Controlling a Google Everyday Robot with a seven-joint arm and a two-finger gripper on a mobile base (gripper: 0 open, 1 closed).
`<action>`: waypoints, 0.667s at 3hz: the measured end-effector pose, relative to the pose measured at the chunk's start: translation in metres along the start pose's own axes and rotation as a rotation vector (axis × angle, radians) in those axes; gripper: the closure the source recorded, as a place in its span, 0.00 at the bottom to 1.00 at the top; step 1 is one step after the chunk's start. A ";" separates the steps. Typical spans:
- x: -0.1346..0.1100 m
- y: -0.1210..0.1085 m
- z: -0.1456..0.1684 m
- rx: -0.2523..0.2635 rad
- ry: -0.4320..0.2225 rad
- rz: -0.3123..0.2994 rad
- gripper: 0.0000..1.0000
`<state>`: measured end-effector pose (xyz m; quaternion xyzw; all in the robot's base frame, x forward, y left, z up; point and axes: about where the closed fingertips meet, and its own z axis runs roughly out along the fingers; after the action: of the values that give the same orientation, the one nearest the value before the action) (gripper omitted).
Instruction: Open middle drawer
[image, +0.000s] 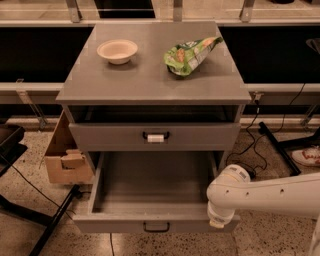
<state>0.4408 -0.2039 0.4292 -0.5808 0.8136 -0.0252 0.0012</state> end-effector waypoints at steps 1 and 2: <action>0.000 0.000 -0.003 0.000 0.000 0.000 0.95; 0.000 0.000 -0.003 0.000 0.000 0.000 0.00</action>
Offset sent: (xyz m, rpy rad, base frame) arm 0.0000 0.0000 0.0033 0.0000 0.0000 0.0000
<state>0.4407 -0.2039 0.4324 -0.5809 0.8136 -0.0252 0.0011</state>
